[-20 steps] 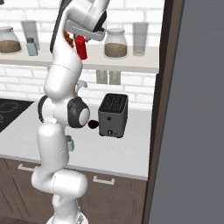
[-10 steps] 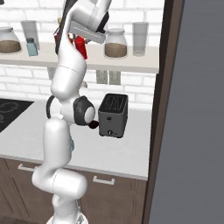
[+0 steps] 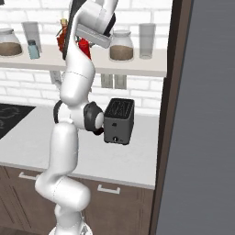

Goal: Put the shaker and condiment bottle from the counter next to their counterparts in the cabinet.

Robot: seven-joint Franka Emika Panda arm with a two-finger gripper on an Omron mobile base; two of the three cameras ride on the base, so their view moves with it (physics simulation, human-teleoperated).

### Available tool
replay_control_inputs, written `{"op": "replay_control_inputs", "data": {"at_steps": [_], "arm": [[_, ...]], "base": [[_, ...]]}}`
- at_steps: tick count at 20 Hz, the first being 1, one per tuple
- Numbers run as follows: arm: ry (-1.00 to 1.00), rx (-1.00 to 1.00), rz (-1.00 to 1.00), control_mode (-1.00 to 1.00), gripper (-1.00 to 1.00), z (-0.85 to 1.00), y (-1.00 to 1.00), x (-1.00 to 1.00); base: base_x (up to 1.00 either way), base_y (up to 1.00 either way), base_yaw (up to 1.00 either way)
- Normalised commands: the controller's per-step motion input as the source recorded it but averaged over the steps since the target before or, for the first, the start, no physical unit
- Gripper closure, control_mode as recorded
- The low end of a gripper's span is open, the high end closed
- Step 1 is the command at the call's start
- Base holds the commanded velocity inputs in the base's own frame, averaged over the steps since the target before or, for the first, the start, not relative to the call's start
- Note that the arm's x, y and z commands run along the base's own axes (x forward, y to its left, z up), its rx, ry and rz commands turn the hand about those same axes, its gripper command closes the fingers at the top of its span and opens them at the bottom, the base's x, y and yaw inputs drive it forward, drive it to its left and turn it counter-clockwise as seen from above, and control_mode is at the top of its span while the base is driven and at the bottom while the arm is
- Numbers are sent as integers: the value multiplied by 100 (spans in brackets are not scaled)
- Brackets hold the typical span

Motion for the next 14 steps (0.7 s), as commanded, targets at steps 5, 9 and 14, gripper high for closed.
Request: {"op": "replay_control_inputs", "data": {"at_steps": [5,9,14], "arm": [[23,0,0,-100,-100,-47,1,28],[21,0,0,-100,-100,-15,-11,41],[14,2,0,-100,-100,0,-31,31]], "base": [[0,0,0],[0,0,0],[0,0,0]]}}
